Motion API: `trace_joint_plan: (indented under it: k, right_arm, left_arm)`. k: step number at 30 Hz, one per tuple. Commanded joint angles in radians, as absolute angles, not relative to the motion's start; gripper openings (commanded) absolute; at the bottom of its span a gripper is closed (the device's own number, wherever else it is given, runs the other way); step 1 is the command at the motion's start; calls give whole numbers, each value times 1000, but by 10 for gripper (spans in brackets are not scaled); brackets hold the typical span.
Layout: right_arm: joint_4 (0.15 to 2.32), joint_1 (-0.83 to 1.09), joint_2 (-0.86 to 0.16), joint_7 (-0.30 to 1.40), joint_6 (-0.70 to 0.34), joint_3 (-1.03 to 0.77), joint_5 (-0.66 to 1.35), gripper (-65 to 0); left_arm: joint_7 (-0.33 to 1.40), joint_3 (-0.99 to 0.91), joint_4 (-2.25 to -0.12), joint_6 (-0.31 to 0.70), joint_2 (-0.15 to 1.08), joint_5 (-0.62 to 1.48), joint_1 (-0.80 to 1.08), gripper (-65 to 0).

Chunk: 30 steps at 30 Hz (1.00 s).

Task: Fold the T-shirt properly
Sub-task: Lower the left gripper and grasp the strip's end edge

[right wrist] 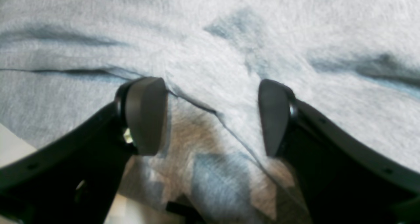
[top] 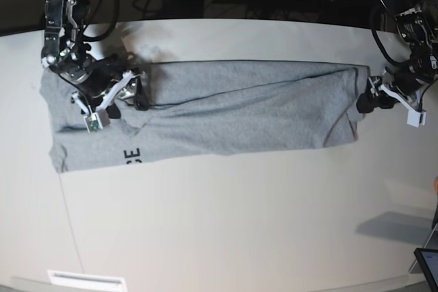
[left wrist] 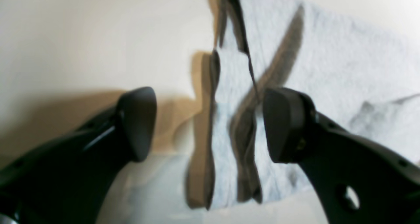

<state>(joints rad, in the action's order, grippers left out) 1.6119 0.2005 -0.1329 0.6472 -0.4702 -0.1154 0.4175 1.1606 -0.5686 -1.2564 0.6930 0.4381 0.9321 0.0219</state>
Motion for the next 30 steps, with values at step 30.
trace_joint_plan:
  k: [30]
  right_arm:
    - [1618, 197, -137, 674, -470, -116, 417, -221]
  left_arm:
    - [1127, -423, -1101, 698, 390, 951, -44, -158]
